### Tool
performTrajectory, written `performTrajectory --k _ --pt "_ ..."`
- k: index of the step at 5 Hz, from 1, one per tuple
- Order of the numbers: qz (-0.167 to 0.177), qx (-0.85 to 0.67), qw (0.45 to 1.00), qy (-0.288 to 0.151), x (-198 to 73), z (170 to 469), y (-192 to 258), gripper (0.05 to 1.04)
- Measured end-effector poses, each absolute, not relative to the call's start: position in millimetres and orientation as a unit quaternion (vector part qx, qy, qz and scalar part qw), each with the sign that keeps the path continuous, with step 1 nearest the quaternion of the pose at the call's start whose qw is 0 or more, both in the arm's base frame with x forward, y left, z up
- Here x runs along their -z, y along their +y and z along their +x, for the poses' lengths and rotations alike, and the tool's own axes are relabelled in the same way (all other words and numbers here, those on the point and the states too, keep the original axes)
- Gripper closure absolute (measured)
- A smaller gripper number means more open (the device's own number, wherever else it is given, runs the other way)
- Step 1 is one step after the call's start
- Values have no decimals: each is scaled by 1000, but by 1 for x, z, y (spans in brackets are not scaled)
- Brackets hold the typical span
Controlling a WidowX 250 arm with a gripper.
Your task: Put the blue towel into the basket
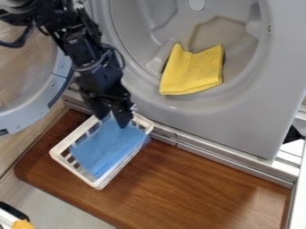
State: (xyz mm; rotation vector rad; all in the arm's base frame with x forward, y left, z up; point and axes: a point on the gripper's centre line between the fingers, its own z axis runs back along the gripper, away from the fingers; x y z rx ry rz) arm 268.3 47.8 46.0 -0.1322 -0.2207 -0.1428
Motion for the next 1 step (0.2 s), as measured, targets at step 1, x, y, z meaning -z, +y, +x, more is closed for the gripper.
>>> performTrajectory --k 1 --pt "-60 85 989 -107 -49 270 33 73"
